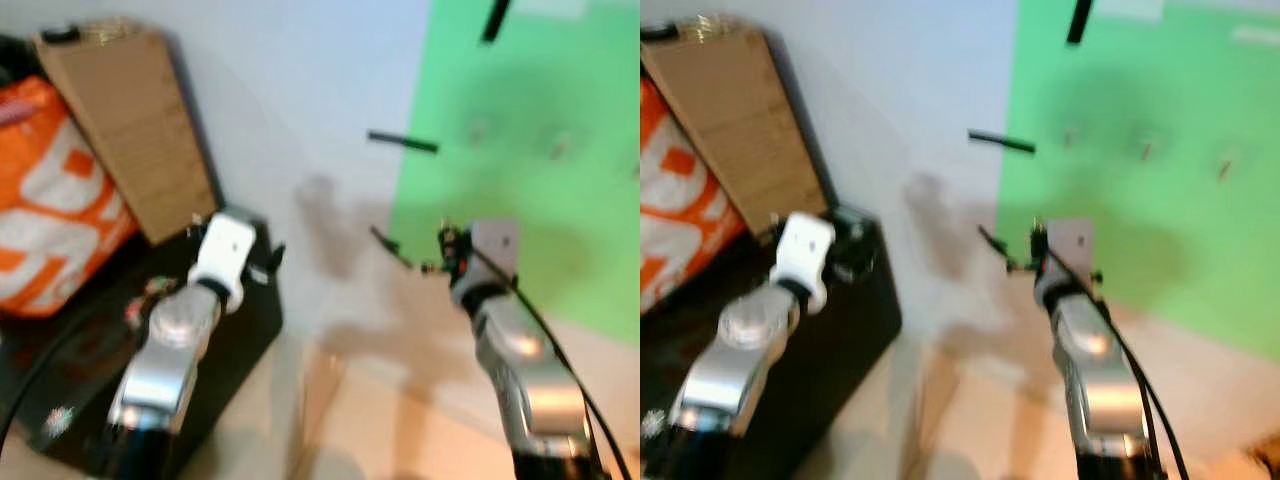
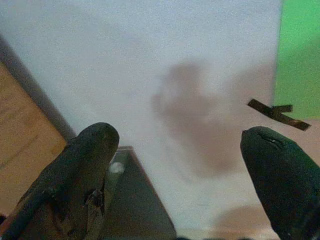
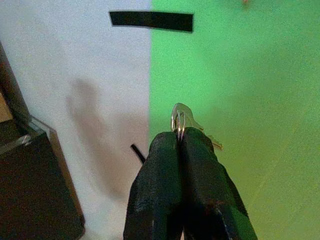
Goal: Hang keys on a hook
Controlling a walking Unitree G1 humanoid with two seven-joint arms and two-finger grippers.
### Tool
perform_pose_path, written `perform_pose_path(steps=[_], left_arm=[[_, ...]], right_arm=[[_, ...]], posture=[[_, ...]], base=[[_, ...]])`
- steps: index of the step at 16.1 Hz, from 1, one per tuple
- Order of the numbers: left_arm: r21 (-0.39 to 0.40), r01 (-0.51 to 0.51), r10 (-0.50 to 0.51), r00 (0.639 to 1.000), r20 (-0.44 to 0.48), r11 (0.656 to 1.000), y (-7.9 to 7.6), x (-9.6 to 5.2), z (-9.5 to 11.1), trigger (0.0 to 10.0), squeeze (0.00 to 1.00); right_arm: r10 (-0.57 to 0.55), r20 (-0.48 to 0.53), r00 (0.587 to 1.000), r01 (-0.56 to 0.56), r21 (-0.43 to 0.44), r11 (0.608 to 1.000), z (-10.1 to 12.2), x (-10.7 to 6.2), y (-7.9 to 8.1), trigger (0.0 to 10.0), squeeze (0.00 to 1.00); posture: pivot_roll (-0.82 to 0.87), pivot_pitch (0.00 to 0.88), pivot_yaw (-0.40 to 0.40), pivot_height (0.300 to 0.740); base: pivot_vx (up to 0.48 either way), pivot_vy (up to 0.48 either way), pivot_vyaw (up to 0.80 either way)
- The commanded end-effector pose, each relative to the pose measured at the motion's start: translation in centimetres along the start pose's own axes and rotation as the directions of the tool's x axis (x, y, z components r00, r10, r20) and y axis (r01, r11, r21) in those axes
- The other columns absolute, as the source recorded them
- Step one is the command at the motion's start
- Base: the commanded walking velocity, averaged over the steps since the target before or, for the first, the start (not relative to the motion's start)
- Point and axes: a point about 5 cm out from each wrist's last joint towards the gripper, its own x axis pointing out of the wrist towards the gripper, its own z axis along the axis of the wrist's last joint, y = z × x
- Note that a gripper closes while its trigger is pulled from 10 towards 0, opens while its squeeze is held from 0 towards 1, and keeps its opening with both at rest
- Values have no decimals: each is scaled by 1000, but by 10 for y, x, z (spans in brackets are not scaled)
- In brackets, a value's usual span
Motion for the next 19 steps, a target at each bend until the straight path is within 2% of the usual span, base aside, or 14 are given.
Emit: perform_pose_path(steps=[1,14,19], left_arm=[[-6,14,-14,1000,10,1000,-2,2,3,10000,0],[3,67,-67,998,14,998,-3,-1,3,10000,0],[5,78,-78,997,13,997,-3,-1,4,10000,0]], right_arm=[[1,9,1000,0,-4,1000,1,1,-2,10000,0],[130,70,989,-128,-43,991,12,2,1,10000,0],[206,110,972,-203,-42,978,19,3,5,10000,0]], posture=[[-96,0,41,740],[-87,0,33,740],[-86,0,35,740]], base=[[255,0,-800],[232,0,-45],[249,0,0]])
